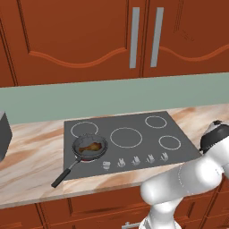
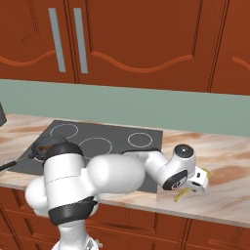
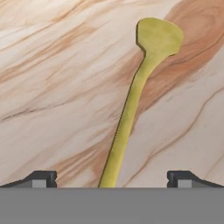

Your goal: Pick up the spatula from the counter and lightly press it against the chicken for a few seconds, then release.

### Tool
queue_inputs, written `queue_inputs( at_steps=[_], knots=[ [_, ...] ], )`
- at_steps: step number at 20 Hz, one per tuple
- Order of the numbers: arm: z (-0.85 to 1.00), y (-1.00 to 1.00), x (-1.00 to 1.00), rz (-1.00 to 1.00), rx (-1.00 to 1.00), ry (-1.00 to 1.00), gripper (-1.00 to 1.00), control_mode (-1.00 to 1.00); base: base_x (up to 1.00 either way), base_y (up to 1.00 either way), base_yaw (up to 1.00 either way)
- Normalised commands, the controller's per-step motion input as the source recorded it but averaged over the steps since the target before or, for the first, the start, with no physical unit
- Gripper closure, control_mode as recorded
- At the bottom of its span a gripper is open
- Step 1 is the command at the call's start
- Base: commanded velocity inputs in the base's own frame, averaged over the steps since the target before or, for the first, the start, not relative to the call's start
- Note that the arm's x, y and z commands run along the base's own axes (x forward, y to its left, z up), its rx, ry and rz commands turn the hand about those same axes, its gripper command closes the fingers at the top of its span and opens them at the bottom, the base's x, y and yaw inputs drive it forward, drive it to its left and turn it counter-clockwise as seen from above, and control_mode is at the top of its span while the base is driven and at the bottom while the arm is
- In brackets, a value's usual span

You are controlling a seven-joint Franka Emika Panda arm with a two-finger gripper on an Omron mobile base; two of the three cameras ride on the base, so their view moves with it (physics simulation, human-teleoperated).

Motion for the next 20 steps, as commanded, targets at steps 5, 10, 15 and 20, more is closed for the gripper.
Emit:
queue_inputs(
  at_steps=[5, 10, 15, 20],
  knots=[
    [-0.15, -0.05, 0.20, 0.00, 0.00, 0.02, -1.00, -1.00, 0.00, 0.00, 0.00],
    [-0.11, -0.09, 0.14, 0.00, 0.00, 0.00, -1.00, -1.00, 0.00, 0.00, 0.00],
    [-0.12, -0.15, 0.10, 0.00, 0.00, 0.00, -1.00, -1.00, 0.00, 0.00, 0.00],
    [-0.13, -0.15, 0.11, 0.00, 0.00, 0.00, -1.00, -1.00, 0.00, 0.00, 0.00]
  ],
)
